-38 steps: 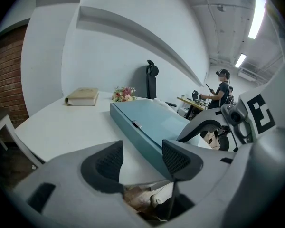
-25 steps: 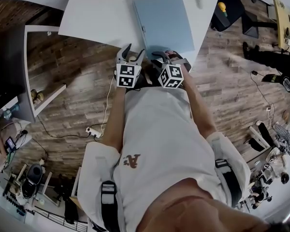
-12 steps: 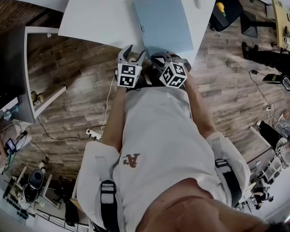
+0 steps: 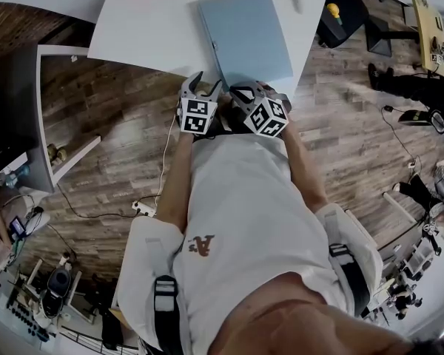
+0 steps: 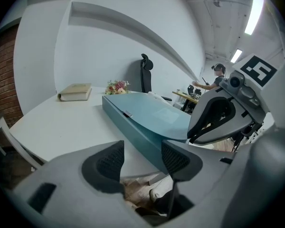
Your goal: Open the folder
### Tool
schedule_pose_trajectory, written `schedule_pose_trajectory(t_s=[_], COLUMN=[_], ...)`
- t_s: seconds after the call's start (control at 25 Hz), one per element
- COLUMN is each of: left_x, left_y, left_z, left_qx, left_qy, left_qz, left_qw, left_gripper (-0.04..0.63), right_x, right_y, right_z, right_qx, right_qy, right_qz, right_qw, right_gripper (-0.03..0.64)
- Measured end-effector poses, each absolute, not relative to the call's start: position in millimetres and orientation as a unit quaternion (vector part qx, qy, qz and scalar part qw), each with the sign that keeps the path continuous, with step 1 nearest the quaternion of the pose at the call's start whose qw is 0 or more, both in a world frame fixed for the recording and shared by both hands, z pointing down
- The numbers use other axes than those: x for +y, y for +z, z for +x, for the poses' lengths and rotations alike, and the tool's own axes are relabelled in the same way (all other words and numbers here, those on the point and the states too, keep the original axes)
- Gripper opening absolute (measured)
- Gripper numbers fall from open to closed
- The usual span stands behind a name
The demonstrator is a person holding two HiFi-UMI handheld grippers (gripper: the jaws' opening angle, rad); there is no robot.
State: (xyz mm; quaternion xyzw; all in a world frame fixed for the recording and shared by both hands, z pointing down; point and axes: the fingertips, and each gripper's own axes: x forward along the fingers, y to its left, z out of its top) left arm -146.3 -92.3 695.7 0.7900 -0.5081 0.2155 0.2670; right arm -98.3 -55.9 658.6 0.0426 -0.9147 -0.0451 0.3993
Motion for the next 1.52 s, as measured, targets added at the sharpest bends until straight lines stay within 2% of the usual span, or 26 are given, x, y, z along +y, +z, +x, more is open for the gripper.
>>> schedule_pose_trajectory(t_s=[1.52], left_x=[-103.5], left_y=[709.8], left_z=[-123.0], left_qx=[-0.494], left_qy=[0.240], left_qz=[0.795], left_qw=[0.258], left_gripper=[0.256], right_x=[-68.8], right_y=[610.4], right_z=[-80.8], right_qx=[-0.931], right_qy=[-0.032], right_qz=[0.124], right_qw=[0.343], right_gripper=[0.014])
